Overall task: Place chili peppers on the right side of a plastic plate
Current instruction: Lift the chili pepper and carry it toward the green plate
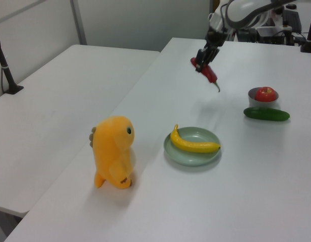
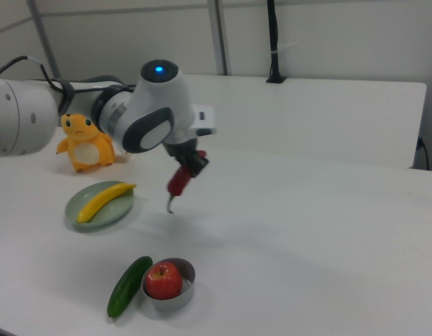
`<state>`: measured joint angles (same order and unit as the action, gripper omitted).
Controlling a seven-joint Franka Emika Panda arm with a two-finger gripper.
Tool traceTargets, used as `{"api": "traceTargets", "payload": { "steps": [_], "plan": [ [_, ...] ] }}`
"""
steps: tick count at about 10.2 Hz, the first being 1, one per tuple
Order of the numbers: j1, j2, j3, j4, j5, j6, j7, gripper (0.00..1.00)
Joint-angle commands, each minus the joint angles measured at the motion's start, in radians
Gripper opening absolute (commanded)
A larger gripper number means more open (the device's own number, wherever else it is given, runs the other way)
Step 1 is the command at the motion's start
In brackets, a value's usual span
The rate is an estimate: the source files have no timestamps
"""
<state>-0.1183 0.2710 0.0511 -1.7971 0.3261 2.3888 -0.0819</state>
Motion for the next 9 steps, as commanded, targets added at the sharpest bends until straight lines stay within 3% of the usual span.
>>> {"api": "traceTargets", "payload": {
  "steps": [1, 3, 9],
  "plan": [
    [0.072, 0.025, 0.048, 0.001, 0.022, 0.016, 0.092, 0.07],
    [0.095, 0.043, 0.087, -0.007, 0.021, 0.013, 0.099, 0.07],
    [0.146, 0.1, 0.095, -0.042, 0.007, 0.001, 0.117, 0.11]
  ]
}}
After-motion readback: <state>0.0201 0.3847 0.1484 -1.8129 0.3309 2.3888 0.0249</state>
